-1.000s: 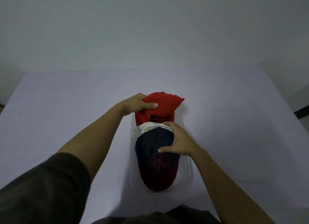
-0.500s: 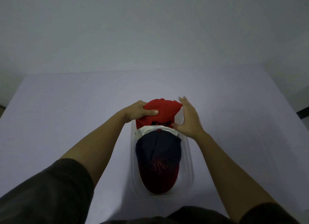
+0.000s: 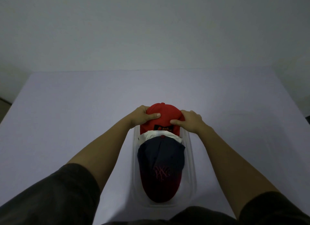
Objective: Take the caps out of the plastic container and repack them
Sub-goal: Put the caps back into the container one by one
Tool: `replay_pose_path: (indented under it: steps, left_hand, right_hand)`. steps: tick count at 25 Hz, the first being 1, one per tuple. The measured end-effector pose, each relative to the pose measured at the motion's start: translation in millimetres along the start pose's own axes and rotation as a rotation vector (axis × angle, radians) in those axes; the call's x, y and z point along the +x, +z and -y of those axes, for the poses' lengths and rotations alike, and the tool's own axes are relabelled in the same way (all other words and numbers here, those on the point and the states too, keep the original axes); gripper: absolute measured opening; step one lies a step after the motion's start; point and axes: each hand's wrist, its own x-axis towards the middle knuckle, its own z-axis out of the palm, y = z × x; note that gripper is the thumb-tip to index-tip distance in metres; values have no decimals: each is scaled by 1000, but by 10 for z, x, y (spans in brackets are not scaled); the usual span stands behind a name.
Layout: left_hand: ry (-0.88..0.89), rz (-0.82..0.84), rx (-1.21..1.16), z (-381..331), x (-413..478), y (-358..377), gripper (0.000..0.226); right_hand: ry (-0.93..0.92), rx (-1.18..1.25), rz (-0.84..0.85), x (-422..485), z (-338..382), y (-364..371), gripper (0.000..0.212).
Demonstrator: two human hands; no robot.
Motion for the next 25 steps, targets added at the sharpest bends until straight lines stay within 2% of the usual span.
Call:
replay_pose_path:
  steps: [2, 6, 11, 21, 25]
  left_hand:
    - [-9, -26, 27, 51, 22, 7, 42]
    - [-1, -81, 32, 95, 18, 17, 44]
    - [1, -106, 58, 99, -1, 32, 43]
    - [-76, -104, 76, 69, -52, 45, 38]
    - [-37, -125, 108, 34, -82, 32, 36]
  right_hand:
    - [22, 21, 40, 53, 18, 30, 58]
    - [-55, 143, -15, 47, 74, 51, 48]
    - [4, -48, 41, 63, 101, 27, 59]
    - [108, -252, 39, 77, 229, 103, 56]
    - [113, -168, -12, 72, 271, 164, 55]
